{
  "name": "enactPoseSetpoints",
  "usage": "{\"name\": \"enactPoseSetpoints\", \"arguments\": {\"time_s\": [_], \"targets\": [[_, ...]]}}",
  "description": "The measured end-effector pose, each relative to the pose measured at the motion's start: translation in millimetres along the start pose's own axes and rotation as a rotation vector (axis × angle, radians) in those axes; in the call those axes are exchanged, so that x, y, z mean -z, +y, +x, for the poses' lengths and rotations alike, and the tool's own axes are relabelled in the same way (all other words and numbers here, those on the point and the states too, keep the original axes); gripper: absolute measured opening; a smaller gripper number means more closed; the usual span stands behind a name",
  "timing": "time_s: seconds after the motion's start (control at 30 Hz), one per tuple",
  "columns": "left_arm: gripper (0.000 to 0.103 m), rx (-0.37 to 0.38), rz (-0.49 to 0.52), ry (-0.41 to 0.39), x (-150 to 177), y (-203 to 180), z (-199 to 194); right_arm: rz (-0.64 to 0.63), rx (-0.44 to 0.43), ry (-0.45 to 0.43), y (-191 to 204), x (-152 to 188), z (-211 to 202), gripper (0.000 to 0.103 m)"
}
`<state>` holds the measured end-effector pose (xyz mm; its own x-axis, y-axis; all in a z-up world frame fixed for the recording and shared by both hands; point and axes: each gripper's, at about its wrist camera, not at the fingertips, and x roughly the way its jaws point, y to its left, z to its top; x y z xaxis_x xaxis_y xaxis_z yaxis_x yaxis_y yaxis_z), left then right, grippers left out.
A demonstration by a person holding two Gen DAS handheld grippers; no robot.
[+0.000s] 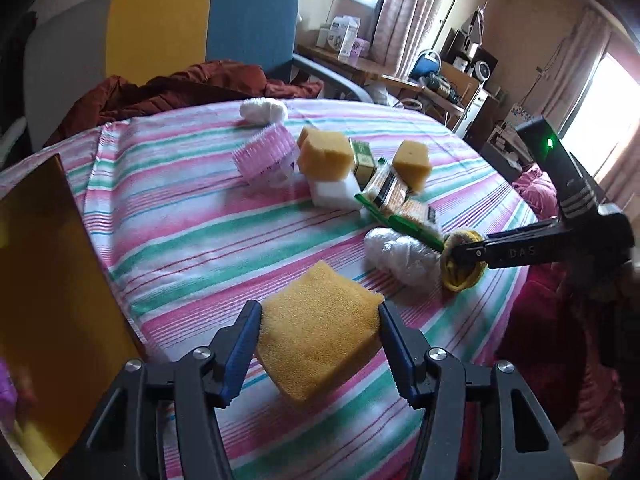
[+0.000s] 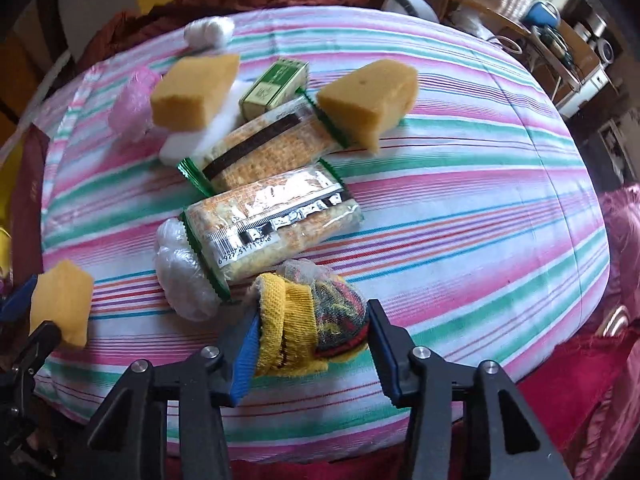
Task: Organize objects
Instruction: 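Carry the sponge and pouch into the gold tray and open both tools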
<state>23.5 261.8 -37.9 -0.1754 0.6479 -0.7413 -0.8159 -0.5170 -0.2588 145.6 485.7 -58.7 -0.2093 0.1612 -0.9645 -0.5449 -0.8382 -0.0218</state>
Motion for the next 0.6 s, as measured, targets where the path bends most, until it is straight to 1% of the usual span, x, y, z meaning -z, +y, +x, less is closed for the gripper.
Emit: {"name": "enactPoseSetpoints", "arguments": {"time_s": [0.13,0.23,0.3,0.4,0.5,0.6], "targets": [[0.060,0.008,-0.042,-0.047,3.6,10.7,-28.7,0.036,-0.051,-0.073,-13.2,18.4,-24.9,0.050],[0.060,0.002,-0.096,-0.081,8.0,24.4,-49.0,0.053,-0.095,-0.146,-6.3,19.0,-47.7,0.050],[0.060,-0.016,-0.134,-0.108,11.8,35.9,-64.0,0.035,-0.145,-0.192,14.7,12.6,-59.5,0.050],[0.060,-0.047,-0.182,-0.147,16.6,53.5,-84.5,-0.043,-0.236,-0.249,59.5,2.3,-75.3,0.050],[0.061,-0.089,-0.242,-0.193,21.1,76.9,-107.7,-0.122,-0.319,-0.280,104.7,-5.5,-84.5,0.050],[0.061,-0.143,-0.295,-0.230,28.5,100.6,-127.2,-0.200,-0.402,-0.291,154.4,-15.5,-88.2,0.050]]}}
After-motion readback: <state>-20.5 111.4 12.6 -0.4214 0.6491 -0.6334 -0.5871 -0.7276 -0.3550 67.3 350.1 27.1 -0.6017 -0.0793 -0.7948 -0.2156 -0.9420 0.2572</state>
